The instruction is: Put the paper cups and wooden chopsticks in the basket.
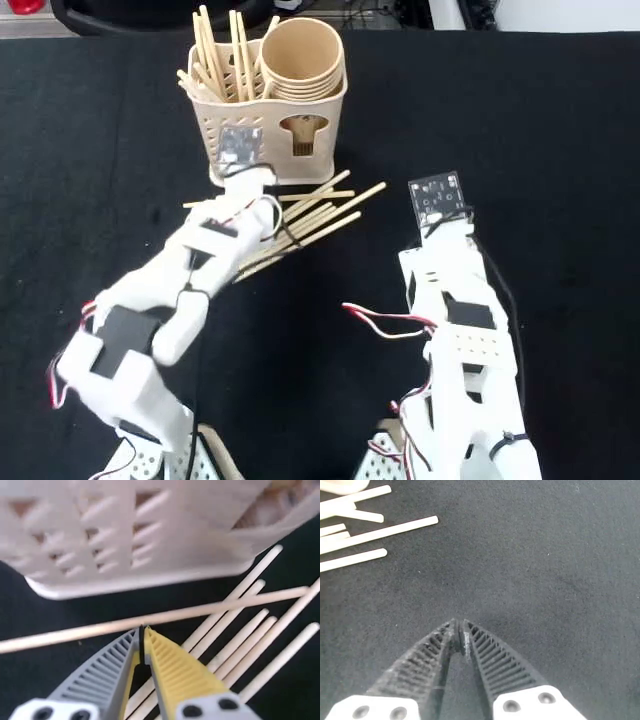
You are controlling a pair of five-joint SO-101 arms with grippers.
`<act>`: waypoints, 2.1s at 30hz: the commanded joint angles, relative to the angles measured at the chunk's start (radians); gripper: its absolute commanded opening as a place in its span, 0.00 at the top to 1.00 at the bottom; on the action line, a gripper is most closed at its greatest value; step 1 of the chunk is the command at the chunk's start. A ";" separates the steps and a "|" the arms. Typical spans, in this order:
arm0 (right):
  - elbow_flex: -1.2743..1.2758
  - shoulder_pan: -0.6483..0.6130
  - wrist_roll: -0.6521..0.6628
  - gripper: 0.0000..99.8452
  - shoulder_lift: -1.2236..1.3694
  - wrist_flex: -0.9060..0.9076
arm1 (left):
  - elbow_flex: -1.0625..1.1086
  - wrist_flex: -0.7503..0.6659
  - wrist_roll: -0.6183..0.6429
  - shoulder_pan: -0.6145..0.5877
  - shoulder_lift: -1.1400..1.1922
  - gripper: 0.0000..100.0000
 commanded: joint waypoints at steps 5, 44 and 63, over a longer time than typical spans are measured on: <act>-0.059 0.008 0.005 0.99 -0.027 0.005 | -0.217 0.262 0.014 -0.002 0.068 0.97; -0.383 -0.069 -0.087 0.98 -0.045 0.367 | 0.642 0.730 -0.400 -0.470 -1.465 0.97; -1.162 -0.238 -0.977 0.87 0.960 0.591 | 0.946 0.713 -0.591 -0.478 -1.697 0.97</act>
